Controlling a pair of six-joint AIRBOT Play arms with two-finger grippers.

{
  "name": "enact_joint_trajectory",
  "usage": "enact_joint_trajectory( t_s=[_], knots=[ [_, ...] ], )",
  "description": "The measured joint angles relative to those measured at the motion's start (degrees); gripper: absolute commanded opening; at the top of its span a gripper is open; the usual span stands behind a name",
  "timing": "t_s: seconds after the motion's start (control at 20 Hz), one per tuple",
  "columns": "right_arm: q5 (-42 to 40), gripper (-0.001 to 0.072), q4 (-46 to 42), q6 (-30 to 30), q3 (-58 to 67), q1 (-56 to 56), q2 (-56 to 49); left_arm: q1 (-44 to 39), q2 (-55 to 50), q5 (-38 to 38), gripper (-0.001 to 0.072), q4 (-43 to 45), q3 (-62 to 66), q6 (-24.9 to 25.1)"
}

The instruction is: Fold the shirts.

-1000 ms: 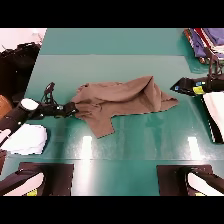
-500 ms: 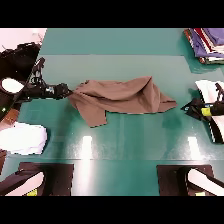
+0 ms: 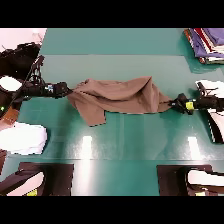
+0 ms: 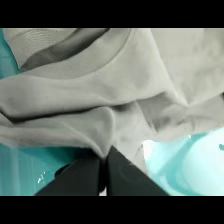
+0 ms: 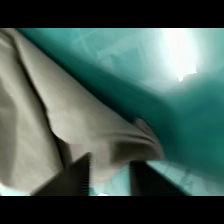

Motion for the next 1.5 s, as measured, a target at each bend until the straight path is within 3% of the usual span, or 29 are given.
enact_joint_trajectory(
  t_s=[0.35,0.8,1.1,1.3,1.5],
  knots=[
    [7.3,0.0016,-3.3,-0.1,8.5,1.4,6.1,1.0,5.5,-8.4,0.0028,3.5,8.8,-1.2],
    [10.7,0.0015,-4.0,-0.1,34.2,-4.9,30.8,4.0,14.9,-15.5,0.0028,5.7,46.7,-2.9],
    [11.2,0.0014,-4.3,-0.1,48.9,-13.4,39.6,4.2,15.7,-13.7,0.0027,6.3,66.9,-5.8],
    [14.0,0.0014,-4.2,1.0,57.0,-17.2,37.8,4.2,15.5,-12.5,0.0028,7.3,69.4,-6.4],
    [19.9,0.0014,-4.2,3.5,59.8,-14.2,30.1,4.2,14.3,-12.9,0.0028,8.5,59.6,-6.6]
  ],
)
